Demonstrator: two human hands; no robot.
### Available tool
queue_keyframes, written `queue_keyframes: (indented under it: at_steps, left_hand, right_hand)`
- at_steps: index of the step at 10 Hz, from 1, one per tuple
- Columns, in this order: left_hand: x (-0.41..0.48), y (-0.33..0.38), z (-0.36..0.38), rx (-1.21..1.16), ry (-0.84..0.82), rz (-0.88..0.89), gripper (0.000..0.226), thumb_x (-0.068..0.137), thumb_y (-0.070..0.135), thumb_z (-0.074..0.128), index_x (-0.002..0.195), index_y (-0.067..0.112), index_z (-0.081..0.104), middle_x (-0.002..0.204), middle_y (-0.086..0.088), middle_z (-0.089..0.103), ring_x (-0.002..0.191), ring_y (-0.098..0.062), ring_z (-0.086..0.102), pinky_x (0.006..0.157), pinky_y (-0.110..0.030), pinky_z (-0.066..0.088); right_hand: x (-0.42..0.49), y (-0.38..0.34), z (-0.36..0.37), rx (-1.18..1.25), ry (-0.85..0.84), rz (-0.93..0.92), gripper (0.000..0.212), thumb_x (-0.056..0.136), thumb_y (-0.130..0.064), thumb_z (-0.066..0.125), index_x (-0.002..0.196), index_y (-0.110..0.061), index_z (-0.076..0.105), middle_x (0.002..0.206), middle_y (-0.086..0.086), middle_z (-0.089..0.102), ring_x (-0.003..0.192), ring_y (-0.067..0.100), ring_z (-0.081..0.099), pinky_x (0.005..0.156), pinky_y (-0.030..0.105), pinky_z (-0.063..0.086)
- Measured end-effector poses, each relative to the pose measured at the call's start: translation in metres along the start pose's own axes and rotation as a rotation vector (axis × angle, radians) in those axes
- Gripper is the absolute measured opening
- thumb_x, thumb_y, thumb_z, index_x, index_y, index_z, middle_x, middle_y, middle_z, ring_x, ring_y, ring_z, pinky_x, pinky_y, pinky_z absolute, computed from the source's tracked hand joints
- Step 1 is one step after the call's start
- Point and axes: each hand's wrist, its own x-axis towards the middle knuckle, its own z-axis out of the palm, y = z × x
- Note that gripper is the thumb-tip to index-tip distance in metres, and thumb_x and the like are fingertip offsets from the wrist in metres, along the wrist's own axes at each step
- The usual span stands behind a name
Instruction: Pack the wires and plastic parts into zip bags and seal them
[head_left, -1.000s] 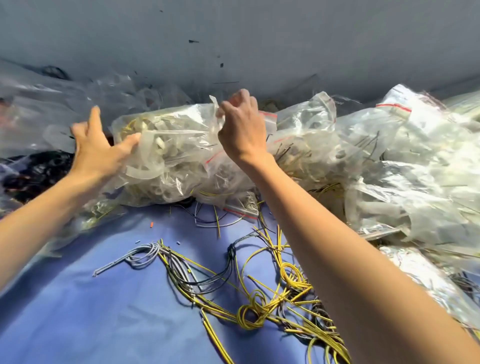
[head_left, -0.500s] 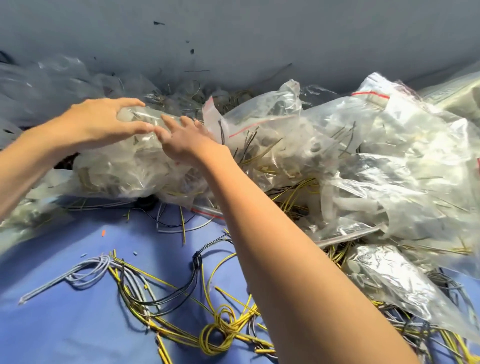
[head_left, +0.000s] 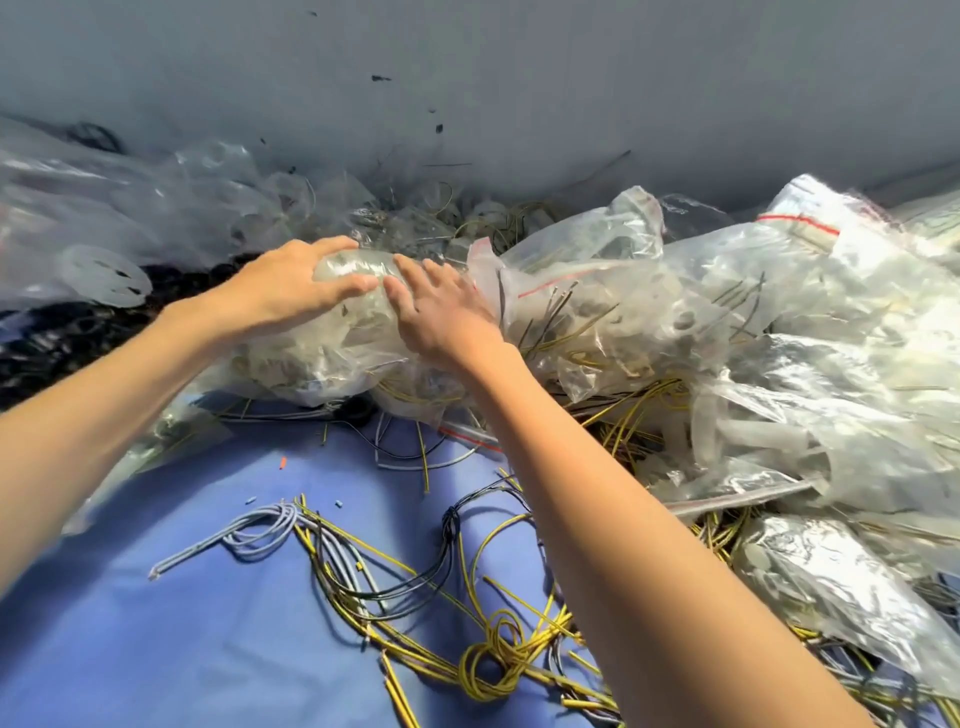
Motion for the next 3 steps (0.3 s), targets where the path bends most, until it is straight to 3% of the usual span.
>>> queue_keyframes:
  at_steps: [1, 2, 3]
  left_hand:
    - [-0.001, -0.004, -0.006, 0.028, -0.026, 0.014, 0.085, 0.071, 0.080, 0.043, 0.144, 0.038, 0.032, 0.148, -0.009, 0.040, 0.133, -0.031, 0.039, 0.105, -0.043, 0.031]
    - [-0.016, -0.004, -0.006, 0.056, 0.012, 0.053, 0.079, 0.076, 0.071, 0.042, 0.145, 0.036, 0.031, 0.150, -0.007, 0.037, 0.136, -0.028, 0.036, 0.109, -0.041, 0.028]
    - [-0.024, -0.004, -0.009, -0.026, 0.115, 0.149, 0.062, 0.086, 0.044, 0.062, 0.142, 0.030, 0.040, 0.152, -0.002, 0.034, 0.138, -0.021, 0.034, 0.113, -0.035, 0.025]
  right_hand:
    - [-0.011, -0.005, -0.016, 0.141, -0.072, 0.069, 0.050, 0.104, -0.038, 0.023, 0.151, -0.019, 0.023, 0.155, 0.011, 0.029, 0.142, 0.027, 0.025, 0.115, 0.040, 0.019]
    - [-0.045, -0.009, -0.050, 0.168, -0.116, -0.021, 0.045, 0.101, -0.035, 0.042, 0.141, -0.015, 0.044, 0.140, 0.012, 0.052, 0.129, 0.026, 0.047, 0.103, 0.033, 0.038]
    - [-0.092, -0.005, -0.095, 0.407, -0.027, -0.173, 0.029, 0.096, -0.028, 0.055, 0.112, -0.007, 0.069, 0.105, 0.008, 0.072, 0.098, 0.015, 0.068, 0.083, 0.030, 0.052]
